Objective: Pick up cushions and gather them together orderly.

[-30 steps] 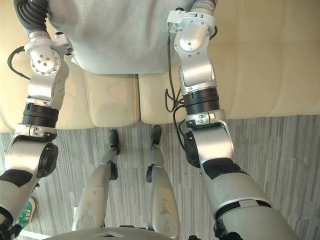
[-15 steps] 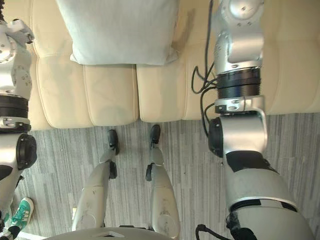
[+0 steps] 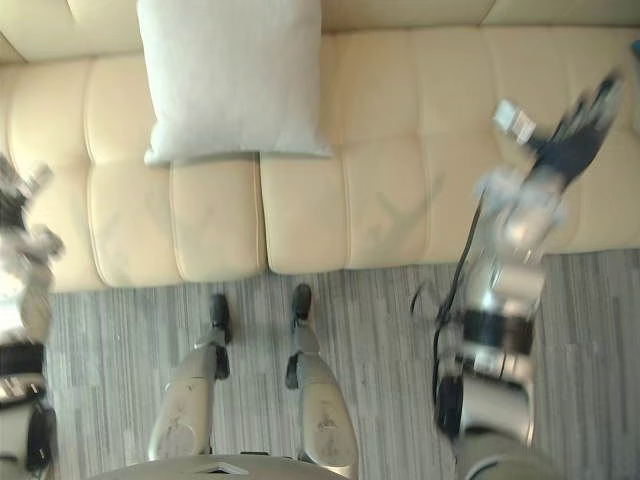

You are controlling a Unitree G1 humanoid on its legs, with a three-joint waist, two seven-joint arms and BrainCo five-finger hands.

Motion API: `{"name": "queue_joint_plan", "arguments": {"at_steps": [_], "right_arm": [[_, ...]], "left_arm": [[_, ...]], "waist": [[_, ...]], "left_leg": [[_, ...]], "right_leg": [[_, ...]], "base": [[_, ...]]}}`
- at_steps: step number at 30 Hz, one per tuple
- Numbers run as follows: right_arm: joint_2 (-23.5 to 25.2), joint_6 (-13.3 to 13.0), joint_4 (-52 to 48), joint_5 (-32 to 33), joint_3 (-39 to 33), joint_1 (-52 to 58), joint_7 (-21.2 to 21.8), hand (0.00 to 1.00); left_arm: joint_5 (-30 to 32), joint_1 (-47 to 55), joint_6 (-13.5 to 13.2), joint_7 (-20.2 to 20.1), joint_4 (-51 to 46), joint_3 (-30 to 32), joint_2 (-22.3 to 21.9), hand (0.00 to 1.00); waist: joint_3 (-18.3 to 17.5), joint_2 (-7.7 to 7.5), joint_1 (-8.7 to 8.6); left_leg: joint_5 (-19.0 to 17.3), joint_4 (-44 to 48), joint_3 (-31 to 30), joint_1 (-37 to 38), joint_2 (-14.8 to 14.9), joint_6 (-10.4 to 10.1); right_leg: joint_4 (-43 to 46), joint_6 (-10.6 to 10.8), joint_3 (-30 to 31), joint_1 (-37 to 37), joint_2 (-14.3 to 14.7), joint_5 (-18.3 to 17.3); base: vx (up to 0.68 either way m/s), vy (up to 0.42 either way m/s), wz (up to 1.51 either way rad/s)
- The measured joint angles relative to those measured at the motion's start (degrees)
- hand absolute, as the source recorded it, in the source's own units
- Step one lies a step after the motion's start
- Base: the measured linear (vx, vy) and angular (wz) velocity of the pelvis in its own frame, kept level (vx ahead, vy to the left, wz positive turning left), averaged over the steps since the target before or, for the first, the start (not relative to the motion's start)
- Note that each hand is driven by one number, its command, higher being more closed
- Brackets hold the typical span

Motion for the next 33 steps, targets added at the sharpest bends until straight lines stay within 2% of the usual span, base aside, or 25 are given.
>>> {"name": "queue_joint_plan", "arguments": {"at_steps": [1, 2, 3, 4, 5, 7, 8, 10, 14, 17, 20, 23, 24, 25, 26, 27, 28, 29, 30, 31, 32, 33], "right_arm": [[1.42, 0.05, 0.08, -0.51, 0.01, 2.57, 0.86, 0.0], [5.68, 0.19, 0.6, -2.87, 0.28, 9.36, 2.95, 0.0], [8.03, 0.2, 2.21, -4.88, 0.38, 13.07, 4.37, 0.0], [9.06, 0.47, 3.36, -6.43, 0.47, 14.61, 4.99, 0.0], [11.57, 1.19, 6.94, -11.38, 1.05, 19.08, 6.62, 0.0], [14.05, 1.62, 12.15, -16.86, 2.39, 23.39, 7.1, 0.0], [14.61, 1.82, 13.89, -17.79, 2.7, 23.92, 7.16, 0.0], [16.83, 2.57, 23.43, -20.26, 3.1, 25.08, 8.43, 0.0], [17.6, 3.8, 38.24, -23.67, 2.78, 25.03, 9.5, 0.0], [17.65, 4.98, 44.37, -24.66, 2.03, 25.46, 9.69, 0.0], [17.64, 5.68, 47.14, -24.68, 1.7, 25.74, 10.02, 0.0], [18.36, 6.11, 47.53, -24.66, 2.08, 25.71, 10.82, 0.0], [18.5, 6.11, 47.53, -24.66, 2.39, 25.71, 10.8, 0.0], [18.58, 6.04, 47.15, -24.67, 2.98, 24.76, 10.84, 0.0], [18.45, 6.07, 47.2, -24.64, 3.11, 24.39, 10.8, 0.0], [18.63, 6.08, 47.27, -24.64, 3.1, 24.43, 10.77, 0.0], [19.3, 6.09, 47.44, -24.65, 3.14, 24.41, 10.67, 0.0], [19.76, 6.09, 47.44, -24.64, 3.88, 24.32, 10.65, 0.0], [19.94, 6.06, 47.34, -24.64, 4.41, 23.8, 10.59, 0.0], [20.4, 6.1, 47.39, -24.64, 5.41, 21.97, 10.59, 0.0], [20.79, 6.1, 47.07, -24.58, 5.58, 19.46, 10.43, 0.0], [20.67, 6.08, 46.87, -24.57, 5.83, 18.55, 10.27, 0.0]], "left_arm": [[0.44, 1.98, 0.13, -0.35, 0.18, -0.15, -1.71, 0.0], [1.42, 7.34, 0.55, -1.52, 2.3, -0.34, -6.15, 0.0], [1.86, 10.14, 0.96, -2.32, 5.37, -0.37, -8.15, 0.0], [2.5, 11.32, 1.29, -2.76, 7.1, -0.42, -8.87, 0.0], [4.55, 14.61, 1.8, -3.98, 11.87, -0.43, -10.73, 0.0], [5.86, 17.85, 2.42, -5.24, 17.44, -0.25, -12.94, 0.0], [6.57, 18.52, 2.57, -5.36, 18.91, -0.16, -13.38, 0.0], [8.67, 20.82, 3.39, -6.09, 25.89, 0.42, -15.63, 0.0], [11.56, 21.55, 4.06, -5.87, 34.41, 2.08, -17.29, 0.0], [13.27, 21.64, 4.48, -4.81, 36.68, 3.15, -16.98, 0.0], [13.63, 21.63, 4.77, -4.64, 37.66, 3.15, -16.71, 0.0], [13.61, 20.82, 5.15, -3.78, 37.6, 2.98, -16.59, 0.0], [13.61, 20.59, 5.17, -3.52, 37.59, 2.98, -16.59, 0.0], [13.59, 19.98, 5.26, -3.24, 37.29, 3.31, -16.96, 0.0], [13.59, 18.99, 5.18, -2.63, 36.39, 3.29, -17.08, 0.0], [13.59, 18.55, 5.08, -2.42, 36.01, 3.29, -16.91, 0.0], [13.46, 18.08, 5.14, -1.92, 35.28, 4.1, -16.68, 0.0], [13.42, 18.25, 5.17, -1.32, 34.9, 4.2, -16.57, 0.0], [13.42, 18.17, 5.18, -1.08, 34.82, 4.17, -16.63, 0.0], [13.41, 17.66, 5.2, -0.97, 34.65, 4.13, -17.06, 0.0], [12.81, 15.93, 5.2, -0.87, 34.54, 3.83, -17.4, 0.0], [12.61, 15.47, 5.18, -0.78, 34.53, 3.28, -17.9, 0.0]], "waist": [[-0.48, 0.18, 0.01], [-2.38, 0.68, 0.03], [-4.15, 0.89, -0.01], [-4.83, 0.92, -0.05], [-7.09, 0.86, -0.04], [-10.33, 0.65, 0.04], [-10.99, 0.59, 0.01], [-13.52, 0.3, 0.07], [-15.28, -0.56, 0.01], [-16.27, -0.95, -0.08], [-16.21, -1.18, -0.25], [-14.84, -1.41, -0.25], [-14.41, -1.61, -0.15], [-14.45, 0.41, 0.24], [-14.47, -0.2, 0.04], [-14.2, -0.33, 0.19], [-14.48, -1.65, 0.28], [-14.63, -2.74, 0.9], [-14.49, -3.11, 1.26], [-14.36, -3.53, 1.92], [-14.3, -3.58, 2.73], [-13.93, -2.62, 3.09]], "left_leg": [[-0.3, -0.05, -0.04, 0.68, -0.05, -0.08], [-1.0, -0.17, -0.04, 2.52, -0.2, 0.0], [-1.3, -0.49, -0.04, 3.79, -0.33, -0.24], [-1.47, -0.72, -0.04, 4.77, -0.38, -0.29], [-2.32, -1.42, 0.05, 7.55, -0.63, -0.64], [-3.1, -2.09, 0.62, 10.68, -1.05, -0.62], [-3.22, -2.35, 0.87, 11.44, -1.14, -0.55], [-4.15, -3.39, 2.32, 14.99, -1.58, -0.17], [-4.23, -5.6, 3.04, 19.58, -2.74, -0.09], [-4.21, -7.38, 2.06, 22.56, -3.72, -0.06], [-4.19, -7.73, 1.86, 24.71, -4.36, 0.01], [-5.1, -4.36, 1.27, 24.58, -3.88, 1.52], [-5.17, -3.81, 1.17, 24.24, -3.83, 1.8], [-4.8, -3.18, 1.23, 22.63, -2.29, 3.1], [-3.81, -2.81, -0.5, 20.84, -2.01, 2.98], [-3.48, -2.63, -1.28, 20.13, -2.0, 2.91], [-2.76, -1.9, -2.85, 18.79, -1.92, 2.57], [-1.64, -1.45, -2.97, 17.78, -1.91, 2.26], [-1.43, -0.96, -2.92, 17.09, -1.91, 2.07], [-0.9, 0.54, -2.75, 14.55, -1.69, 1.3], [0.65, 0.71, -2.28, 12.08, -0.85, 0.4], [1.08, 0.49, -2.22, 11.34, -0.23, 0.02]], "right_leg": [[0.0, 0.03, 0.03, 0.62, -0.01, -0.19], [-0.01, 0.21, 0.29, 2.31, -0.05, -0.88], [-0.01, 0.56, 0.25, 3.42, -0.14, -1.3], [0.0, 0.64, 0.29, 4.25, -0.15, -1.52], [-0.03, 1.04, 0.77, 6.64, -0.19, -2.38], [-0.06, 1.77, 1.71, 8.98, -0.41, -3.95], [-0.08, 1.57, 1.87, 9.53, -0.52, -4.3], [-0.39, 2.12, 3.51, 11.75, -1.13, -4.86], [-0.42, 2.5, 4.89, 14.4, -1.76, -5.14], [-0.38, 2.8, 5.3, 16.25, -2.18, -5.36], [0.37, 3.07, 5.51, 17.83, -2.41, -5.71], [10.06, 4.06, 4.27, 15.43, -2.81, -8.32], [10.87, 4.18, 4.21, 15.23, -2.84, -8.25], [14.55, 5.29, 3.53, 13.9, -2.68, -9.44], [29.95, 3.5, 0.58, 9.76, -4.19, -16.62], [35.56, 3.83, -0.37, 9.06, -5.0, -18.86], [42.66, 5.39, -1.63, 9.6, -6.65, -21.43], [43.85, 6.15, -1.58, 11.83, -7.83, -22.47], [43.04, 6.14, -1.49, 12.89, -8.31, -22.65], [36.58, 6.78, -1.41, 15.63, -8.5, -24.33], [28.87, 5.7, -2.89, 17.25, -6.78, -25.91], [25.79, 5.65, -3.51, 18.08, -5.95, -25.86]], "base": [[0.12, 0.032, -0.03], [0.12, 0.04, -0.04], [0.07, 0.027, -0.03], [0.09, 0.032, -0.02], [0.08, 0.028, -0.02], [0.08, 0.035, -0.12], [0.03, 0.049, -0.25], [0.01, 0.057, -0.32], [0.0, 0.037, -0.23], [0.01, 0.029, -0.15], [0.01, 0.039, -0.06], [-0.01, 0.046, 0.09], [-0.09, 0.031, 0.17], [-0.11, 0.041, 0.4], [-0.11, 0.034, 0.54], [-0.06, -0.044, 0.75], [-0.03, -0.13, 0.51], [-0.04, -0.168, 0.37], [-0.08, -0.197, 0.03], [-0.17, -0.214, -0.18], [-0.19, -0.211, -0.25], [-0.24, -0.197, -0.31]]}}
